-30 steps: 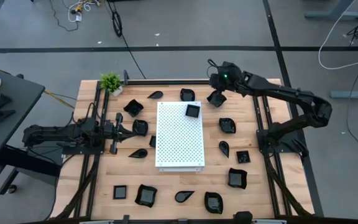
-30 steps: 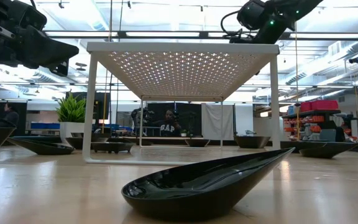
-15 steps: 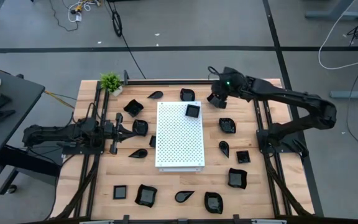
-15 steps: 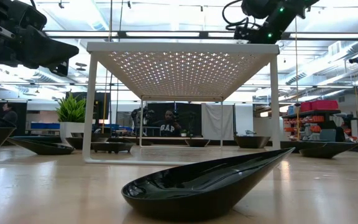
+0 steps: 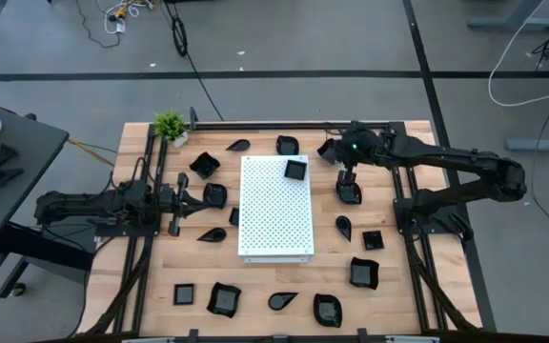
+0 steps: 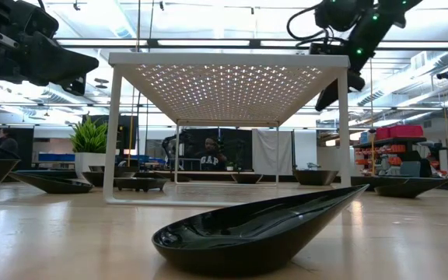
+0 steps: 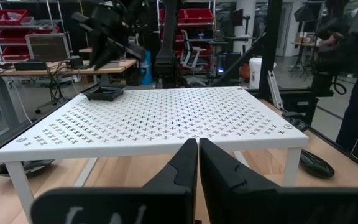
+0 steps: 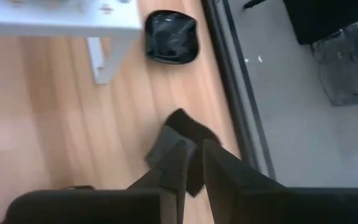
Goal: Pick & Place Mini shaped plates
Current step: Put the black distorted square plate on the shelf
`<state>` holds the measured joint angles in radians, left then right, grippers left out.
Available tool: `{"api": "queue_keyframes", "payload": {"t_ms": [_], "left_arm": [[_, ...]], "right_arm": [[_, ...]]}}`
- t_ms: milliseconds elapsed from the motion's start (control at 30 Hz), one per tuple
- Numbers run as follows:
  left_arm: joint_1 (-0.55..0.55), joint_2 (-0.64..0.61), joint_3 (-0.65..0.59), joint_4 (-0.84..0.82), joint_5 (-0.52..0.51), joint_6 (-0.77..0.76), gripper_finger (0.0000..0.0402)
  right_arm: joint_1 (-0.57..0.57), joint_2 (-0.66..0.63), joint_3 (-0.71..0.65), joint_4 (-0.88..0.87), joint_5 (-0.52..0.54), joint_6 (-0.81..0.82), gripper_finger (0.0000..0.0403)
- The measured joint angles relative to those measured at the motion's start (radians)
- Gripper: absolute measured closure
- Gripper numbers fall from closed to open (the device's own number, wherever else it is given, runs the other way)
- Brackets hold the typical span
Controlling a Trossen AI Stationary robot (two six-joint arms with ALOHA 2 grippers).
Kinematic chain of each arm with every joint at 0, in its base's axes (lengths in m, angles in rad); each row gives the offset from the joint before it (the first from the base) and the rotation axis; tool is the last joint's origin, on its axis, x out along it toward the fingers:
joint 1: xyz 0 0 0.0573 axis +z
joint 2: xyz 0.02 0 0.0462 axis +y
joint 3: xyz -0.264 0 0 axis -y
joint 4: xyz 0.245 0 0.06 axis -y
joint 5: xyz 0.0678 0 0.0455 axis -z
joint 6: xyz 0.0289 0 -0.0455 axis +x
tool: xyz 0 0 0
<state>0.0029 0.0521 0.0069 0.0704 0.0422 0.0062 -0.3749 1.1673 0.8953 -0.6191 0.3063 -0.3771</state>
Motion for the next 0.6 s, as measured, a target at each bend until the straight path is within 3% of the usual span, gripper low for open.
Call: {"api": "queue_keyframes", "payload": {"t_ms": [600], "left_arm": [[0.000, 0.000, 0.000, 0.000, 0.000, 0.000, 0.0381]], "right_arm": [[0.017, -0.144, -0.036, -0.091, -0.001, 0.087, 0.0348]]}}
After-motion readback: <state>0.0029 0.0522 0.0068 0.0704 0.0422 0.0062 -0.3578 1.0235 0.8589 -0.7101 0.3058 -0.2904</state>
